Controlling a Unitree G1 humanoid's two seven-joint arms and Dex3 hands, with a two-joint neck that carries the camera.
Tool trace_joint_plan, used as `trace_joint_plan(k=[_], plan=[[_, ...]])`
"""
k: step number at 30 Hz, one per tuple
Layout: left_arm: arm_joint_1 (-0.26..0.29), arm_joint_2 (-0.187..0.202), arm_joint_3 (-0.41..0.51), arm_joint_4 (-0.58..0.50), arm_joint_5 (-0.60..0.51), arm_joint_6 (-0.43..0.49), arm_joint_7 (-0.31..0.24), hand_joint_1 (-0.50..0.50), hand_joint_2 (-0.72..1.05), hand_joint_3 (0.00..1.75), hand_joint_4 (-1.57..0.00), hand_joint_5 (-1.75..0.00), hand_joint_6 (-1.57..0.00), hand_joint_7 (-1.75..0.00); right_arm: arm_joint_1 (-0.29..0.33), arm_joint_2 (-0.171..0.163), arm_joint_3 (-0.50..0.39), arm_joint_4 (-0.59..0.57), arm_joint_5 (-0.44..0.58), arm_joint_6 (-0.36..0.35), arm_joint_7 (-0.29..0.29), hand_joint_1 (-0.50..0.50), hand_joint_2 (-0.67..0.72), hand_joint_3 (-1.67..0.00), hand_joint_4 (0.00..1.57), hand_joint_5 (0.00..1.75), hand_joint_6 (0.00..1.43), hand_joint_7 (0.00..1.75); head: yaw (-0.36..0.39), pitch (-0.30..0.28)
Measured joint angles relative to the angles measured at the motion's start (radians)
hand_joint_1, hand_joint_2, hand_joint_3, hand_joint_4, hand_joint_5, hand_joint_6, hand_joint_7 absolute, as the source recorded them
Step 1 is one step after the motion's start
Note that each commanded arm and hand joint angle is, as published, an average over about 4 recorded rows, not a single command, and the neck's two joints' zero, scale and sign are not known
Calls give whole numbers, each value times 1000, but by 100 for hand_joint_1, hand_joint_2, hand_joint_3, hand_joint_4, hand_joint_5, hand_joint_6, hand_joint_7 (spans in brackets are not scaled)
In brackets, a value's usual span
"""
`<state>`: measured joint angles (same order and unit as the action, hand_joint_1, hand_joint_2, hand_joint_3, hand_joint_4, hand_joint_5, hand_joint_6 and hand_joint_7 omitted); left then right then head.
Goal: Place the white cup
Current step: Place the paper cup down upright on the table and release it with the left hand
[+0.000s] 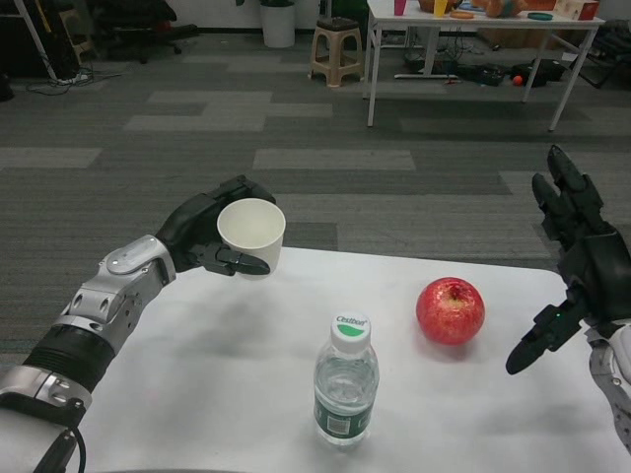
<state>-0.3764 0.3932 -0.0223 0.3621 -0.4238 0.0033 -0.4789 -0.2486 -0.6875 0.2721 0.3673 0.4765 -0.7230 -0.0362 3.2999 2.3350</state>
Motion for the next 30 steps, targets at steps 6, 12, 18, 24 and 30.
trace_joint_plan(k=[6, 12, 18, 24, 30], plan=[[17, 43, -105, 26, -79, -77, 9, -21, 58, 7, 0, -175, -82, -168, 0, 0, 10, 1, 0, 0, 0, -46, 60, 0, 0, 0, 0, 0, 12, -9], [26, 90, -266, 92, -184, -227, 43, -21, 52, 9, 0, -175, -73, -168, -1, 0, 26, 4, 0, 0, 0, -48, 60, 0, 0, 0, 0, 0, 13, -10], [25, 124, -430, 177, -293, -428, 102, -21, 60, 9, 0, -175, -59, -168, -3, 0, 38, 10, 0, 0, 0, -46, 60, 0, 0, 0, 0, 0, 27, -21], [26, 143, -573, 269, -364, -610, 157, -21, 74, 9, 0, -175, -33, -168, -3, 0, 43, 14, 0, 0, 0, -46, 60, 0, 0, 0, 0, 0, 26, -21], [24, 144, -627, 316, -378, -658, 166, -21, 78, 9, 0, -175, -24, -168, -3, 0, 51, 18, 0, 0, 0, -46, 60, 0, 0, 0, 0, 0, 25, -23]])
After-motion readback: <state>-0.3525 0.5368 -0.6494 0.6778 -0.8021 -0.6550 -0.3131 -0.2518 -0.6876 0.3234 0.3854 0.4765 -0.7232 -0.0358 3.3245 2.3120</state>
